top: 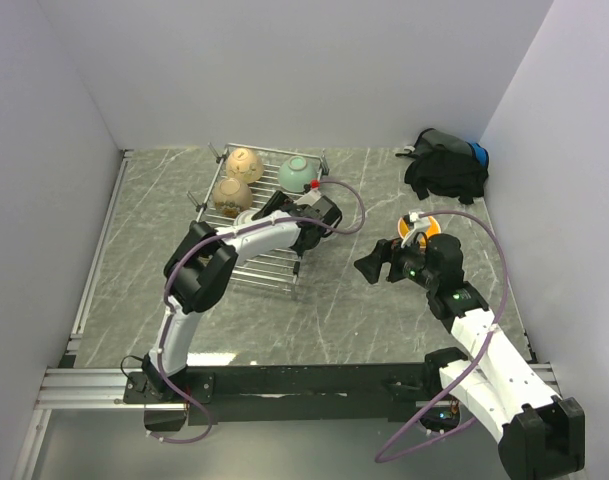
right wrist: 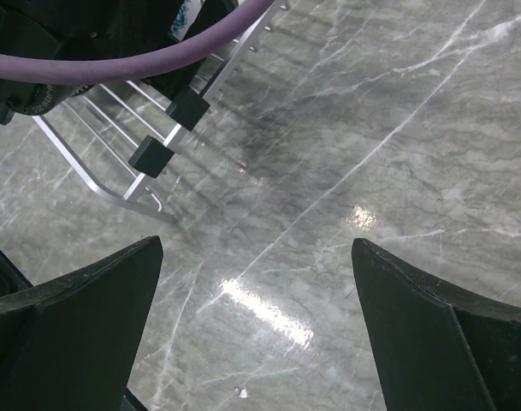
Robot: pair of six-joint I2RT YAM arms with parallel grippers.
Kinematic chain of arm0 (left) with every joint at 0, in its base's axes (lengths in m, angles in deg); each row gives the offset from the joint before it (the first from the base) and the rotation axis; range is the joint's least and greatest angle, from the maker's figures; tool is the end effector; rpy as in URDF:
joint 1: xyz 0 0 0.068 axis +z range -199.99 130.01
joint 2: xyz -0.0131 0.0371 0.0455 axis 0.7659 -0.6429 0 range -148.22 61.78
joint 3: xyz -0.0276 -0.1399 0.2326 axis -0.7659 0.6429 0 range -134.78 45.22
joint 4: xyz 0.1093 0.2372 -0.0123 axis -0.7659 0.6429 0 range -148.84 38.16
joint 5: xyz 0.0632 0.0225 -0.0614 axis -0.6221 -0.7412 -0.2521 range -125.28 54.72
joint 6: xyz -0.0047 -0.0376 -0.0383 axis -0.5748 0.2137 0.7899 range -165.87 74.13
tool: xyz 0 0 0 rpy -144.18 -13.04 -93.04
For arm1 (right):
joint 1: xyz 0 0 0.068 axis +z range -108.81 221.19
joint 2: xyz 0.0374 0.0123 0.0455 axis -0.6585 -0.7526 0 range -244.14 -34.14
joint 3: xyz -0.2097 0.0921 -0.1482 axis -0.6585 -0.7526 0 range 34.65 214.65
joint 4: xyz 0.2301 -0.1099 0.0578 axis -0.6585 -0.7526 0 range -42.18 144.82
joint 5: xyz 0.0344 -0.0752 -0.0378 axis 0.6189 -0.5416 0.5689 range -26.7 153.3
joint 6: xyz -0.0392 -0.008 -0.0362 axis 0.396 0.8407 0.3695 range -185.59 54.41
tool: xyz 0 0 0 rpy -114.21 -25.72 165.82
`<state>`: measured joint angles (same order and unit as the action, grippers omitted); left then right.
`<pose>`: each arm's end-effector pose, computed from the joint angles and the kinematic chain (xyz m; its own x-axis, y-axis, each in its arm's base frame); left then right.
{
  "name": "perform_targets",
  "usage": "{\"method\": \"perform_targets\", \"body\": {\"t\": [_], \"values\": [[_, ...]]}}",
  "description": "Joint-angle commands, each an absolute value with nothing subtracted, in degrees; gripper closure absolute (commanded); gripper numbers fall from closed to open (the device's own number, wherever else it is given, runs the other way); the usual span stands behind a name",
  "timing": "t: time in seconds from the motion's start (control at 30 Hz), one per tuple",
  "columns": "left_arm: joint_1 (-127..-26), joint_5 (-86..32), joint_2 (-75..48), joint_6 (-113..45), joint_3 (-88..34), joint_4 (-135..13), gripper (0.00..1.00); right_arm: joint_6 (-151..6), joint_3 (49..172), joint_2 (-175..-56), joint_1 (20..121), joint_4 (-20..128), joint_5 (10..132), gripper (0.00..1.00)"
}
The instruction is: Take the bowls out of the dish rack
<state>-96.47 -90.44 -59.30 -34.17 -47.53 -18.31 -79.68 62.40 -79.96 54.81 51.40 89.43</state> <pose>0.3203 -0.2950 0.1882 -0.6716 0.5390 -0.5084 0.0758 0.7325 0.6765 0.1773 0.0591 0.2450 -0.4937 0.1053 -0.8633 -0.5047 0.7737 0.3830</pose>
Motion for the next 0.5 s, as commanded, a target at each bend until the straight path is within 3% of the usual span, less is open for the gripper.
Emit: {"method": "perform_targets", "body": {"t": [0.0,0.3,0.47], "values": [[-96.40,-91.27,-62.49,-32.95,-49.70,-16.13,0.07,-79.66,62.16,-79.40,55.07,53.59,89.41,0.00],[-96.40,-90.56,-63.38,-36.02,-50.40,-11.47,0.06,-79.66,62.24,-79.23,55.07,53.50,89.50,0.00],[-96.40,-90.74,-62.15,-37.61,-49.79,-13.04,0.12,-79.74,62.07,-79.23,55.07,53.67,89.50,0.00]]}}
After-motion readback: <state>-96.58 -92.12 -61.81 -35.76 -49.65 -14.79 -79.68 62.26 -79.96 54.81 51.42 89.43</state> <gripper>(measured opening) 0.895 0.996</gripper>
